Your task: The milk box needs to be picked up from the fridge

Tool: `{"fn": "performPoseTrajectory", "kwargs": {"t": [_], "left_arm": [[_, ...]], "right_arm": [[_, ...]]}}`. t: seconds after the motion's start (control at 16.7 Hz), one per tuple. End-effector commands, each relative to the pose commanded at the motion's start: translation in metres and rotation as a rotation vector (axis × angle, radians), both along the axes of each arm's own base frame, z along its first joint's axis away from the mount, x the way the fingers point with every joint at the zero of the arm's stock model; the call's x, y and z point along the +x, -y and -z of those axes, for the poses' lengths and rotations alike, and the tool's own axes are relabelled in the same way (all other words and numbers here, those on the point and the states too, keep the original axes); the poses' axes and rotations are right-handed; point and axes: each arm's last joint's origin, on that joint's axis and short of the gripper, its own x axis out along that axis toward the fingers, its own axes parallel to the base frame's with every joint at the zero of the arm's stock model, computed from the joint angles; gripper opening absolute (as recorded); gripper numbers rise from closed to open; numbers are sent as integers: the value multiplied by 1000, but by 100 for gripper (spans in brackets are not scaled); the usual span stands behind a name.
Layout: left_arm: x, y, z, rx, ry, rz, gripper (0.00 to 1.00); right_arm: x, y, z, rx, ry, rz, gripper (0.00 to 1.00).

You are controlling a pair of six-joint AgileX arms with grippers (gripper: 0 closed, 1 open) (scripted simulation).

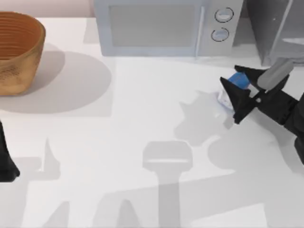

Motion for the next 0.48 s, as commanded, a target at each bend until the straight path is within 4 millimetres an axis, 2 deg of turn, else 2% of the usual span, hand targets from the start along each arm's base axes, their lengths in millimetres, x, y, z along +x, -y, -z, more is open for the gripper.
{"fn": "performPoseTrajectory", "kwargs": {"t": [0.24, 0.48], "left_arm": [[0, 0, 0, 0, 0, 0, 100], [0, 0, 0, 0, 0, 0, 100]], "right_arm": [[0, 0, 0, 0, 0, 0, 98], [0, 0, 0, 0, 0, 0, 100]]}}
